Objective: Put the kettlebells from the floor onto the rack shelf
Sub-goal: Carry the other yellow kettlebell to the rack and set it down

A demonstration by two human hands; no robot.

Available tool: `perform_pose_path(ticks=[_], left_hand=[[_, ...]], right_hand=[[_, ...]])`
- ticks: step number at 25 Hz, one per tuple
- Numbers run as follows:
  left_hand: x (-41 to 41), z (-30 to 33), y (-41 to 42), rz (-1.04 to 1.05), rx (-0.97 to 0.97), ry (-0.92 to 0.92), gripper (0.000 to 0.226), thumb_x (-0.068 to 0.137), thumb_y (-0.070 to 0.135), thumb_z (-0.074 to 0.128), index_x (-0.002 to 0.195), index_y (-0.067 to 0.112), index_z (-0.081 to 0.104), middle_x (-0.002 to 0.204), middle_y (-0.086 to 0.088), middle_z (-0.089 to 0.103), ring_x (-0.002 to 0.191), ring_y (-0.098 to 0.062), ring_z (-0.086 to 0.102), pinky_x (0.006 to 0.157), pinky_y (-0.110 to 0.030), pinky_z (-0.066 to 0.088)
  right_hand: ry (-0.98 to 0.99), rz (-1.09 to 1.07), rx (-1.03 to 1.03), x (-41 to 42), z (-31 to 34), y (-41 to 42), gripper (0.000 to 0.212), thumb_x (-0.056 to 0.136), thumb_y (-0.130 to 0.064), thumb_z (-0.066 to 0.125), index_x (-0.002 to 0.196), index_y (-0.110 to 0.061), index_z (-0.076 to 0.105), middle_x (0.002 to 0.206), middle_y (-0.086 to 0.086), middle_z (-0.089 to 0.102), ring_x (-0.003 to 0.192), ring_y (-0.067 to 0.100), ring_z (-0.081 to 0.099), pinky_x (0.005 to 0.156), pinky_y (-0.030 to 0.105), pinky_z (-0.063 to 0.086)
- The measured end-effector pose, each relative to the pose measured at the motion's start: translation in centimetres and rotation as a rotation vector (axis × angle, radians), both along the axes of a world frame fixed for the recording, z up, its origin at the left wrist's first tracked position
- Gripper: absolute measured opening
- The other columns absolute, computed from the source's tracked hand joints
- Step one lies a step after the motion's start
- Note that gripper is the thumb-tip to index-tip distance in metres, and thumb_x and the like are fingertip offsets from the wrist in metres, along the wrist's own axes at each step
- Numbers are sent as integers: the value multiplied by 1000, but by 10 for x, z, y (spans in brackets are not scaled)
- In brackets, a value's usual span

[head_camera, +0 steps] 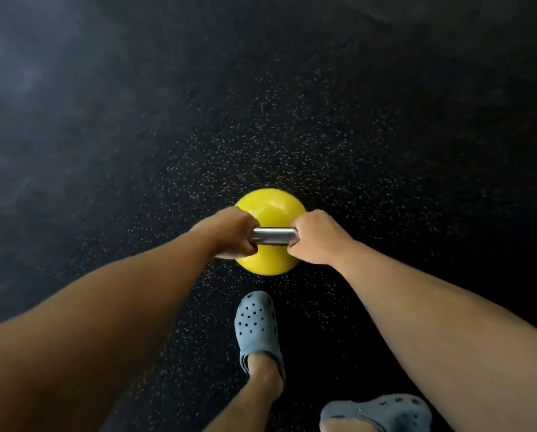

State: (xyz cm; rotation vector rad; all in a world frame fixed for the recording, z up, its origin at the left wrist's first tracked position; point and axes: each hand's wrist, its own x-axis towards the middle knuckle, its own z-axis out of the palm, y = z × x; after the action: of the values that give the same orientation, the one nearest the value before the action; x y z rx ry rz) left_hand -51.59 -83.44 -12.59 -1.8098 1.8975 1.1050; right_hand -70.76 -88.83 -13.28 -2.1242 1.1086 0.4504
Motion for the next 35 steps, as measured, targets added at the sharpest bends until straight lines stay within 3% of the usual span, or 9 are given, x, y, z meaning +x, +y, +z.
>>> perform_pose_path(ticks=[3,9,16,20,25,29,32,35], left_hand=[[-65,27,-25,-200,-6,2,12,69,36,60,74,25,62,63,3,59,60,-19,59,54,-34,52],[-247,81,-38,-495,-66,90,26,70,41,62,86,22,70,65,3,54,61,-24,57,52,-27,40],[-468,164,-61,-880,-219,120,13,68,41,59,69,27,56,57,7,46,48,-12,43,45,-25,34],[-607,226,-50,-1127,-383,158,28,68,51,57,80,28,66,54,10,40,46,-12,40,41,-23,25],[-746,274,-22,-1303,-424,233,22,70,49,57,70,27,52,58,9,46,57,-18,51,50,-27,37],[-853,298,4,-1452,-456,346,24,74,46,59,69,26,48,71,-2,63,69,-28,64,55,-29,38],[-922,315,20,-1531,-513,464,24,72,45,61,69,22,56,77,-8,71,73,-33,68,55,-29,39],[-984,336,28,-1607,-618,558,32,71,44,60,81,14,68,82,-13,73,79,-38,70,61,-34,49]], right_hand=[[17,-179,44,-71,25,12,16,70,-29,65,68,-19,53,72,5,53,78,33,61,62,28,40],[120,-567,37,-247,89,56,22,56,-37,61,65,-17,58,69,7,63,72,30,66,58,25,44],[116,-961,-102,-446,174,101,20,57,-34,63,55,-15,54,55,-2,55,62,27,64,52,24,38],[101,-1160,-197,-555,235,148,20,59,-33,67,69,-15,69,66,4,68,70,29,69,53,25,41],[170,-1349,-298,-659,290,201,30,64,-37,69,86,-17,73,81,7,74,83,29,70,64,31,54],[326,-1512,-348,-734,318,243,27,64,-41,69,81,-19,69,81,6,72,82,30,69,60,28,46],[437,-1628,-411,-778,339,265,31,60,-40,65,82,-19,68,83,8,73,84,34,69,66,30,50],[524,-1730,-523,-817,359,277,30,60,-39,64,82,-19,68,83,10,72,84,38,68,67,33,50]])
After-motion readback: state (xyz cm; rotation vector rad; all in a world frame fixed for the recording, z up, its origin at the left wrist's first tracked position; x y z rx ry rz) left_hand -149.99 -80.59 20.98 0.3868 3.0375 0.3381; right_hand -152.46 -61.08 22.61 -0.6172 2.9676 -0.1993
